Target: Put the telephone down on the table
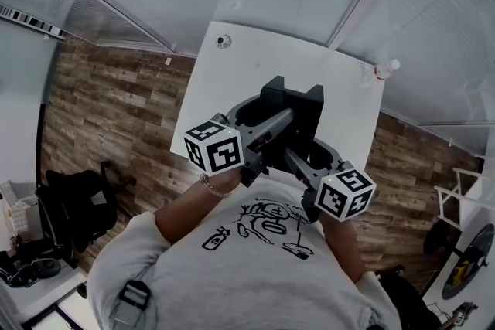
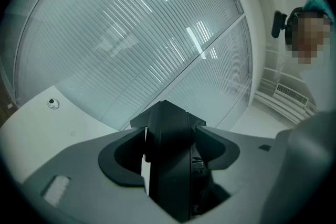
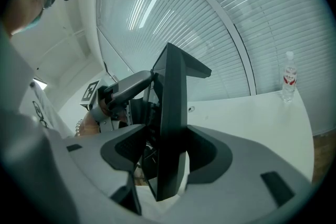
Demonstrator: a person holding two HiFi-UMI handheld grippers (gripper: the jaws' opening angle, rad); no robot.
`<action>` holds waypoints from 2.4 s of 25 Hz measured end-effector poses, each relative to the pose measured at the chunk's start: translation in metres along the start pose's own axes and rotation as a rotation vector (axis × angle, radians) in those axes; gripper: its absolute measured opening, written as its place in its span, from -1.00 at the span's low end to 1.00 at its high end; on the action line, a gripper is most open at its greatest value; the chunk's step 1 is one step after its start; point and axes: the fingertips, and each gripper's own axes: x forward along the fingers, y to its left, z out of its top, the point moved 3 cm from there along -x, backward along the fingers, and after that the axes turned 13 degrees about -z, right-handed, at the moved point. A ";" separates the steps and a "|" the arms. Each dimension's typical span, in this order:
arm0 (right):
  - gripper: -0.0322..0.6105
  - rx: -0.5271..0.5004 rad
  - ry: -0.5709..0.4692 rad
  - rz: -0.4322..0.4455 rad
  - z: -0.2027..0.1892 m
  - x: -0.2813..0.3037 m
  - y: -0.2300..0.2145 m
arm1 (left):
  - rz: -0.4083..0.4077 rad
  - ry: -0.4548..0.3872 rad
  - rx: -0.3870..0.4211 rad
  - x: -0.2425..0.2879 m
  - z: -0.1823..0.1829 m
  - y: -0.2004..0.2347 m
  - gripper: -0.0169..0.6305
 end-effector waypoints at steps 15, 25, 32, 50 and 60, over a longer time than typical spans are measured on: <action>-0.20 0.044 0.021 -0.030 -0.027 0.004 0.010 | -0.011 0.045 -0.036 -0.017 -0.019 0.008 -0.03; -0.20 0.089 0.070 -0.065 -0.052 0.013 0.000 | -0.017 0.093 -0.088 -0.017 -0.045 0.027 -0.03; -0.20 0.127 0.090 -0.083 -0.072 0.020 -0.006 | -0.017 0.132 -0.106 -0.018 -0.064 0.039 -0.02; -0.20 0.156 0.132 -0.121 -0.115 0.064 -0.028 | -0.025 0.167 -0.164 -0.024 -0.104 0.098 -0.02; -0.20 0.181 0.140 -0.141 -0.126 0.086 -0.063 | -0.035 0.197 -0.190 0.000 -0.125 0.133 -0.02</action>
